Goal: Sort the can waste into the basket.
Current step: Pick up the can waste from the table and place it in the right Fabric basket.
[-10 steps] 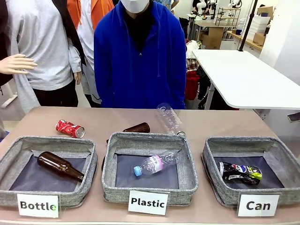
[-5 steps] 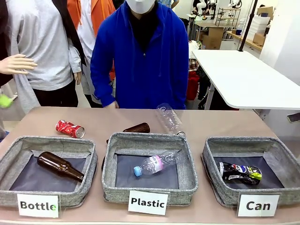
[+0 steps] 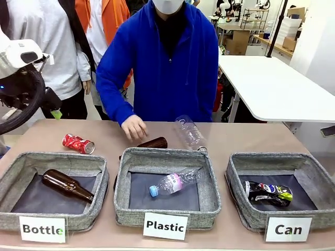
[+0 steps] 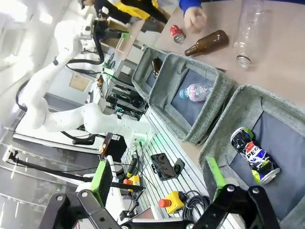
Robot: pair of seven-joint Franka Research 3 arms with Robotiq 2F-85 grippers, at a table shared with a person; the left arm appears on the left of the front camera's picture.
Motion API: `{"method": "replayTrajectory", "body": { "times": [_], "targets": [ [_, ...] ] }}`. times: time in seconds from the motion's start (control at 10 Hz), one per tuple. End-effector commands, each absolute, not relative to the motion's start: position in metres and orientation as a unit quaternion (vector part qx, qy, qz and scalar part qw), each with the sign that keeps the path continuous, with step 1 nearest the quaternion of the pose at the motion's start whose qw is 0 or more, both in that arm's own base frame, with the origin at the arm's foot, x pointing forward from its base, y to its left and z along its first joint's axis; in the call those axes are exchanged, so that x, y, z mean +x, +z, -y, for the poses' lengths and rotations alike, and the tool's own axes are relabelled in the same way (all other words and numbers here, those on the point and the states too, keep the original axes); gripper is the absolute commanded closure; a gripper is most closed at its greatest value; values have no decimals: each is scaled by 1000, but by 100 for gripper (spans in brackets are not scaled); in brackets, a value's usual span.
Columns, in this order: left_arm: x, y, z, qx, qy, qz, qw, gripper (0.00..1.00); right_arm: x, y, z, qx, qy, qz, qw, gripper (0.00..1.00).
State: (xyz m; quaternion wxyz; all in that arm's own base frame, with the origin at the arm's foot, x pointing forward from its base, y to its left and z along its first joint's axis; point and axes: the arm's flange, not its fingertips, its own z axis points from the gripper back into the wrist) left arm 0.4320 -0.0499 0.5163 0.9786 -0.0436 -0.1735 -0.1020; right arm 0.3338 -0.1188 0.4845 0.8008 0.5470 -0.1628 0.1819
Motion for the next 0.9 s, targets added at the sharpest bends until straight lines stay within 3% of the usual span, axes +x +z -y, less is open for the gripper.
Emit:
{"method": "replayTrajectory", "body": {
  "times": [0.0,0.2,0.3,0.6,0.8],
  "targets": [
    [410,532,58,-38,-128,147,980,0,332,486,122,544,195,166,799,0],
    [427,519,55,-45,-114,165,979,0,332,486,122,544,195,166,799,0],
    [449,504,52,-77,-291,48,952,0,332,486,122,544,195,166,799,0],
    [428,533,-37,-243,-355,116,895,0,332,486,122,544,195,166,799,0],
    [391,526,-96,-273,-373,148,874,0,332,486,122,544,195,166,799,0]
  ]
}}
